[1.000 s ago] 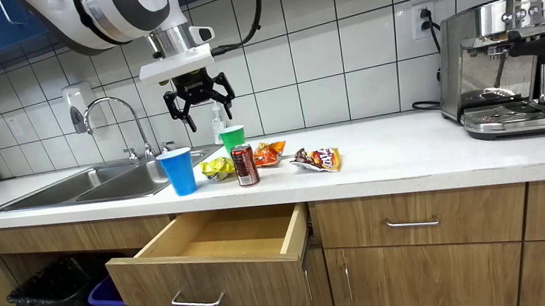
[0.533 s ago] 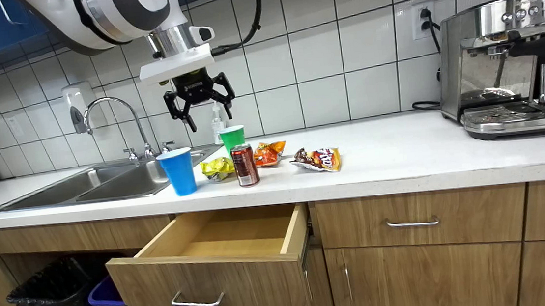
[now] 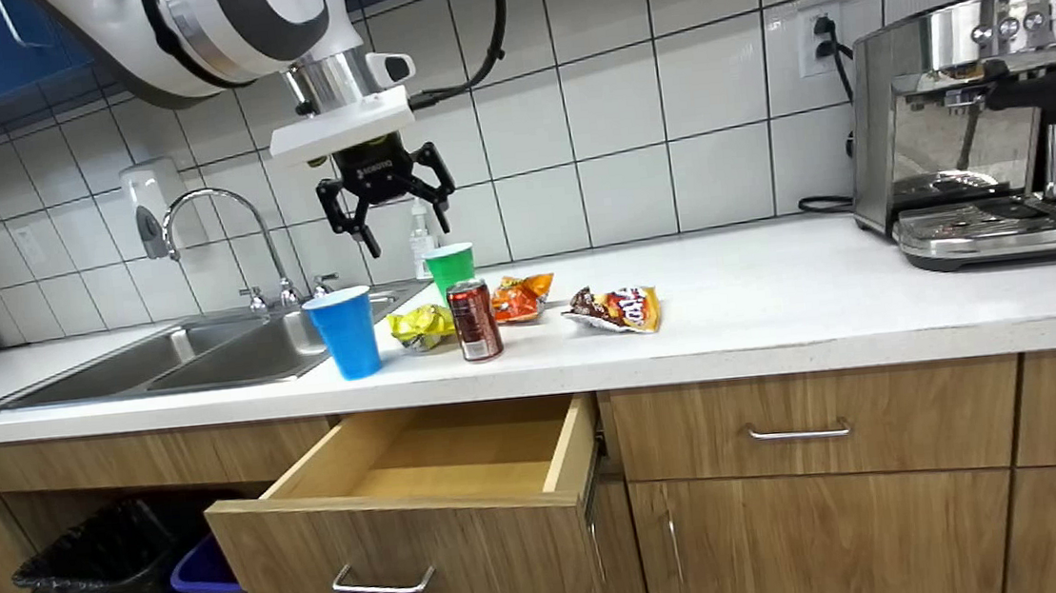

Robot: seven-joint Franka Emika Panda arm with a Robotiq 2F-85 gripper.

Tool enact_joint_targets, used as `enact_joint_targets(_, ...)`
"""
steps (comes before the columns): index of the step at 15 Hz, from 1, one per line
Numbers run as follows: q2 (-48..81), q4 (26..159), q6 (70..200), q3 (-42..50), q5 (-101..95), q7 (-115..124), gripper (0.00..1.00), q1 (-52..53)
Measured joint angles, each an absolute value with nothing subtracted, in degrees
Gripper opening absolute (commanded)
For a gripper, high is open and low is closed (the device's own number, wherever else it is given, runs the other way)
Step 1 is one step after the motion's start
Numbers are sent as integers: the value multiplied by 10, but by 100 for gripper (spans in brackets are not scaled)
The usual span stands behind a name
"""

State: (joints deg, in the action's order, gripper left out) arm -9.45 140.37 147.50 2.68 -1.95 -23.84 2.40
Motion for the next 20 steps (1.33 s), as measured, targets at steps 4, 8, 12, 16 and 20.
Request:
enact_joint_targets(4,-50,1367,1475,20,-47,-223,100,24)
enact_joint_targets(8,8,1315,1475,14,-48,-223,100,25)
enact_joint_targets(12,38,1282,1474,1,-46,-225,100,26)
enact_joint_targets(16,58,1264,1474,-13,-46,-225,100,27)
enact_joint_targets(20,79,1248,1474,-18,-46,-225,100,27)
